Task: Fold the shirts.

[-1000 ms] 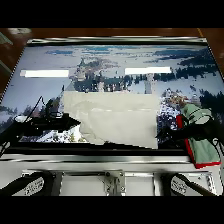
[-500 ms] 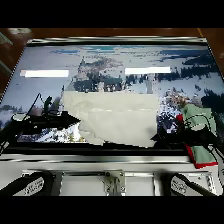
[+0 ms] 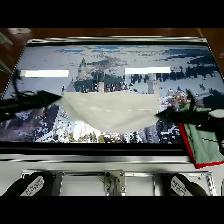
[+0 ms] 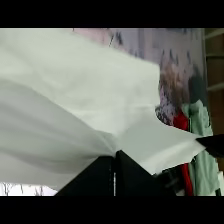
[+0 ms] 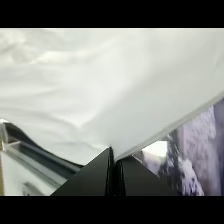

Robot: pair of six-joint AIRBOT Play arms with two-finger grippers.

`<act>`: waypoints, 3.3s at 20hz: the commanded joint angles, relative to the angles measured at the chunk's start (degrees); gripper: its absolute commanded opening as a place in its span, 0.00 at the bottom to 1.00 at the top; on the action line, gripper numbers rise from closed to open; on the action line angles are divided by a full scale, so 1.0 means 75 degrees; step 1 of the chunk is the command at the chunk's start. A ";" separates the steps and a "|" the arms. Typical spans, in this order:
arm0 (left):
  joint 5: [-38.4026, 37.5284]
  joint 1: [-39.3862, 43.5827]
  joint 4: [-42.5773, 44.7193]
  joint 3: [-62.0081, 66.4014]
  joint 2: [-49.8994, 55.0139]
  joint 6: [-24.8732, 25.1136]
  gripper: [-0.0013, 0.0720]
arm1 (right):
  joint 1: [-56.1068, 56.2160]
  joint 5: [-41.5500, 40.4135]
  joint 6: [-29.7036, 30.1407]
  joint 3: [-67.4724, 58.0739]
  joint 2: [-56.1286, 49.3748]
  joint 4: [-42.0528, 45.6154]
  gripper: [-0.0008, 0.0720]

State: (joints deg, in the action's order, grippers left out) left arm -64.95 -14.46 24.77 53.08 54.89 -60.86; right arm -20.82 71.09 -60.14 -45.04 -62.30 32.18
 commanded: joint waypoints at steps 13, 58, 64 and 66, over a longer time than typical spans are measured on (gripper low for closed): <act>0.0868 -0.1909 0.3121 0.7816 -0.2704 -0.3348 0.06 | -0.0009 -0.0405 -0.4587 -0.8996 0.3168 0.3051 0.09; 0.4016 0.1454 0.3168 0.1411 0.4299 -0.1169 0.06 | 0.2582 -0.6050 -0.2378 -0.3156 -0.3984 0.4016 0.09; 0.0466 0.1209 0.5692 0.1667 0.4371 -0.1737 0.06 | 0.1906 -0.2664 -0.2911 -0.3156 -0.3893 0.5010 0.09; 0.0178 0.1250 0.5700 0.1664 0.4374 -0.1792 0.06 | 0.1880 -0.2340 -0.3249 -0.3156 -0.3893 0.5455 0.09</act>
State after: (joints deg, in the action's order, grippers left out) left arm -54.89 -5.02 62.89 65.30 87.48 -72.71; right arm -5.78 44.62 -81.14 -68.69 -91.46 67.66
